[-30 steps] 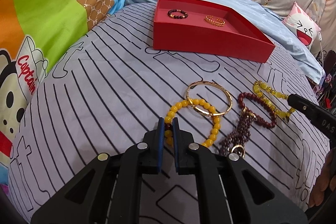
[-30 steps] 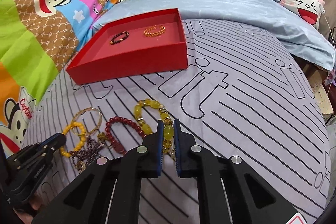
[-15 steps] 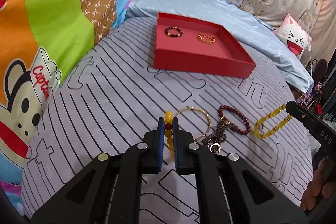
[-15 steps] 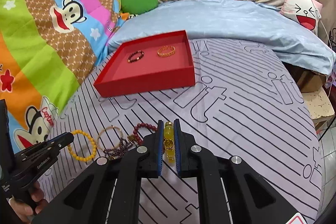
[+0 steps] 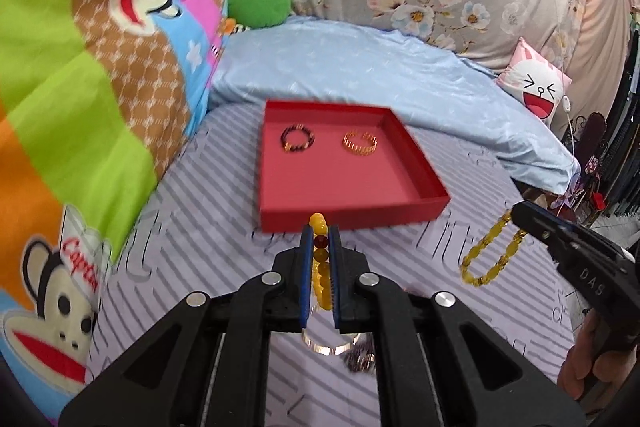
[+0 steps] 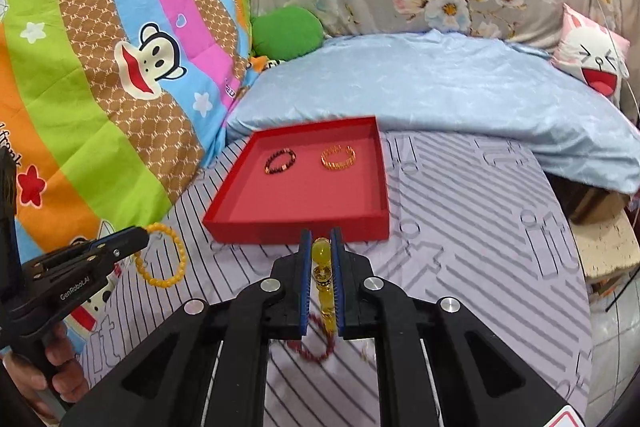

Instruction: Organize jewelry

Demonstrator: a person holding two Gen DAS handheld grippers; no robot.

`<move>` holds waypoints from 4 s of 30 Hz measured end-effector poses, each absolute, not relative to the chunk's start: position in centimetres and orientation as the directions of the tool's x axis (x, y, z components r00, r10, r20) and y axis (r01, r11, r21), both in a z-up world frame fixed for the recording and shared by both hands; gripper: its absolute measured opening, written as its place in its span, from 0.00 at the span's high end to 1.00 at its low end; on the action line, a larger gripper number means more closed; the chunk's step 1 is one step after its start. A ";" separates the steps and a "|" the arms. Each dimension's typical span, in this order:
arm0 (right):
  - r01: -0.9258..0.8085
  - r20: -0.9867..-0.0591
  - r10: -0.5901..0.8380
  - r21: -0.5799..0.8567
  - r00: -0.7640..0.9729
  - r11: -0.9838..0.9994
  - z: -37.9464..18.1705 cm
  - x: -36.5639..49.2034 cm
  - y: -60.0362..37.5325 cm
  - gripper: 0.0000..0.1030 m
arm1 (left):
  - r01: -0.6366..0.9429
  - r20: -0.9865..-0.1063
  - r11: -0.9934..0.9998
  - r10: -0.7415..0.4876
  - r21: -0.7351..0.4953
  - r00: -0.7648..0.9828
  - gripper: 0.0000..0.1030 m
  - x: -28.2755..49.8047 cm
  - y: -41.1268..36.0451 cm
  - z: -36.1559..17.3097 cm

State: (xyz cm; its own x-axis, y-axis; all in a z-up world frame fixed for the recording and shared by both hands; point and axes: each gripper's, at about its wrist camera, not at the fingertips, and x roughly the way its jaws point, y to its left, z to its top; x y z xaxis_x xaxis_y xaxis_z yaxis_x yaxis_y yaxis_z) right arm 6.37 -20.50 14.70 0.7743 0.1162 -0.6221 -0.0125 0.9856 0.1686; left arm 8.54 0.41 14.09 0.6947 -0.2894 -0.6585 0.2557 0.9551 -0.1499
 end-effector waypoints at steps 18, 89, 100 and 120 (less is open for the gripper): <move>-0.044 -0.651 0.281 0.355 0.706 0.934 12.6 23.5 -21.4 0.91 | 0.275 -0.630 0.943 -0.331 -0.189 0.702 0.93 24.1 -4.0 14.1; 0.000 -0.764 0.085 0.111 0.640 0.994 2.1 2.2 -18.3 0.61 | 0.132 -0.770 0.989 -0.132 -0.063 0.624 0.47 6.9 0.2 0.2; -0.012 -0.780 0.060 0.067 0.623 0.998 1.7 5.7 -17.3 0.69 | 0.123 -0.774 0.991 -0.110 -0.041 0.623 0.51 7.3 0.1 0.3; 0.008 -0.789 0.034 0.049 0.613 0.999 0.6 4.9 -17.0 0.92 | 0.129 -0.777 0.992 -0.092 -0.013 0.622 0.52 7.3 -0.3 0.2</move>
State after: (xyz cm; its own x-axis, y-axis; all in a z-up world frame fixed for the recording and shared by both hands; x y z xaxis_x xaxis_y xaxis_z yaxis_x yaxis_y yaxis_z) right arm 4.90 -16.96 0.57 0.6129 0.0341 -0.7894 0.0077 0.9988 0.0491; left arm 7.31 -0.33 0.19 0.6224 -0.0916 -0.7773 0.1293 0.9915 -0.0133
